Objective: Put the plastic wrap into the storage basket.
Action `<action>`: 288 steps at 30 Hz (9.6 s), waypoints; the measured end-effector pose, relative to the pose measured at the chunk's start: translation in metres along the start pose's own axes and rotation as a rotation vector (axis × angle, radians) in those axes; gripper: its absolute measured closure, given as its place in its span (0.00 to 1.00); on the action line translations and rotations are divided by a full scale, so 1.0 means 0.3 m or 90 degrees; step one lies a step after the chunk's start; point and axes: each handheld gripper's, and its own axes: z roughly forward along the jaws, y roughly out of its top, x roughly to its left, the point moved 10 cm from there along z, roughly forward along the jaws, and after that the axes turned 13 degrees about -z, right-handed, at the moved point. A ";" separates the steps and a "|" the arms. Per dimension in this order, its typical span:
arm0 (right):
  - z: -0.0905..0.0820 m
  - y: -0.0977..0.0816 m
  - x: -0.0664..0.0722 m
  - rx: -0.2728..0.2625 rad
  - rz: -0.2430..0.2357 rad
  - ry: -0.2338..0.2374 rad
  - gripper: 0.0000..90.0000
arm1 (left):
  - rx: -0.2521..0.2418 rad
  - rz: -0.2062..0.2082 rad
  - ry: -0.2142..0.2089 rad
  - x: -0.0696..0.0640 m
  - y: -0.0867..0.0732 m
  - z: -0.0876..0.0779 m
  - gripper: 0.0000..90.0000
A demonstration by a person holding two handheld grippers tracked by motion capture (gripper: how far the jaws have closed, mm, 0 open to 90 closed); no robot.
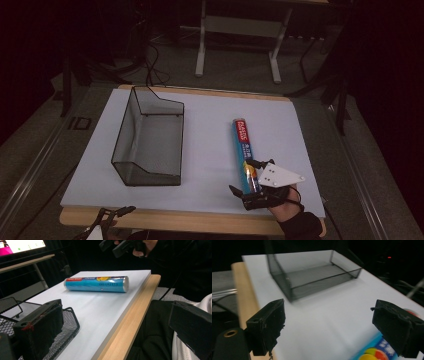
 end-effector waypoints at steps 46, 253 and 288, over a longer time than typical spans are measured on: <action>0.186 -0.161 -0.366 0.264 0.296 -0.113 0.11 | 0.004 -0.003 -0.001 0.001 -0.003 0.001 0.00; 0.999 0.187 -0.135 0.245 0.502 -0.052 0.34 | 0.024 0.008 -0.010 -0.009 -0.017 -0.001 0.00; 0.880 0.195 -0.168 0.215 0.301 -0.085 0.15 | 0.033 0.009 -0.006 -0.010 -0.024 -0.001 0.00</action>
